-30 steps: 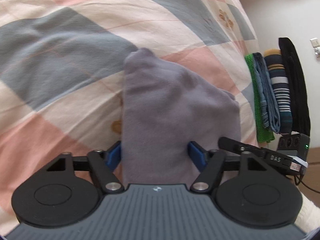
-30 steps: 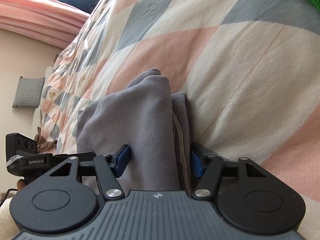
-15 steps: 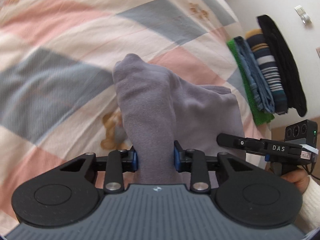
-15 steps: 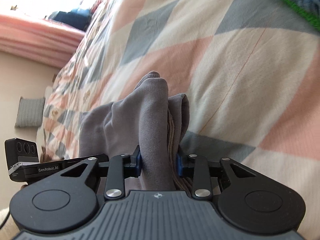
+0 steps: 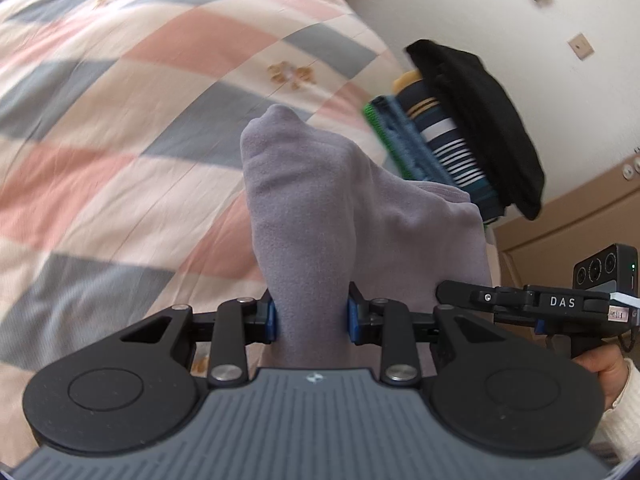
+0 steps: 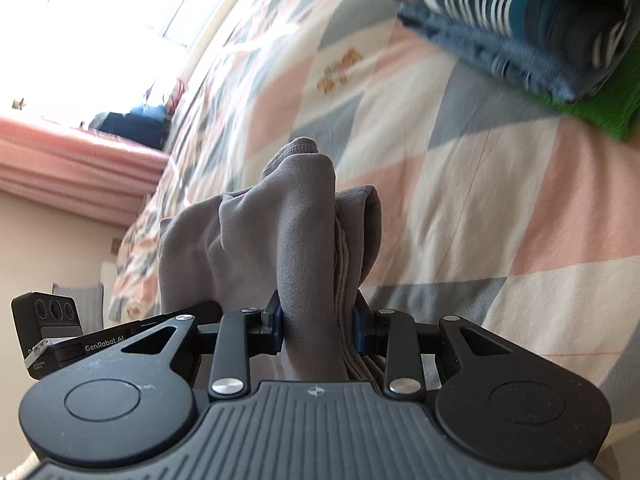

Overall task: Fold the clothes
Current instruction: 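Lift the folded trousers with both grippers and carry them onto the clothes stack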

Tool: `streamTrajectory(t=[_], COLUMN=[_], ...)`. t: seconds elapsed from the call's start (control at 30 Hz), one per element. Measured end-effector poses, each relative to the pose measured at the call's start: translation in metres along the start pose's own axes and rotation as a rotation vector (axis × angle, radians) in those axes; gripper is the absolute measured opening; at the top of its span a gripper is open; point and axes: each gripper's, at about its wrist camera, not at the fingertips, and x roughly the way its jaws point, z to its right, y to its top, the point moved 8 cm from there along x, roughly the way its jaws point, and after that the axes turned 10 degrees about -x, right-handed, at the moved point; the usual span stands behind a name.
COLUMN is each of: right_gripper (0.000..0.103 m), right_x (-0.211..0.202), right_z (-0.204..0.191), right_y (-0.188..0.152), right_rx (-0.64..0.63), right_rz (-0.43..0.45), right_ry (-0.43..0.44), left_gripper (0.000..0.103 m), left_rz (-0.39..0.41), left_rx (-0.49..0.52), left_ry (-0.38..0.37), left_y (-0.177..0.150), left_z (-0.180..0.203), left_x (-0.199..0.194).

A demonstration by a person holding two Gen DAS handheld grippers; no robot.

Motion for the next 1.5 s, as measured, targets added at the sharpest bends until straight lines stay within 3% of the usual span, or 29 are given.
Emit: streamTrajectory(t=[0.3,0.6,0.8,1.17,1.5], right_gripper=[0.031,0.031,0.031,0.031,0.031], right_x=[-0.059,-0.107,-0.133,-0.155,-0.157], right_z=[-0.014,0.003,0.018,0.061,0.109], right_y=[0.027,0.059,0.086,0.140,0.168], right_rx=[0.073,0.178,0.242,0.474,0.635], right_rz=[0.141,0.286,0.404,0.655,0.754], right_ry=[-0.015,-0.029,-0.056,-0.073,-0.071], left_gripper=[0.026,0.027,0.027,0.027,0.027], left_rz=[0.003,-0.017,-0.033,-0.088,-0.138], left_rx=[0.144,0.286,0.412,0.684,0.838], left_ry=[-0.033,-0.066,-0.105,-0.158,-0.159], left_y=[0.039,0.077,0.108,0.177,0.204], left_z=[0.074,0.147,0.195,0.296,0.361], left_x=[-0.016,0.001,0.025,0.094,0.143])
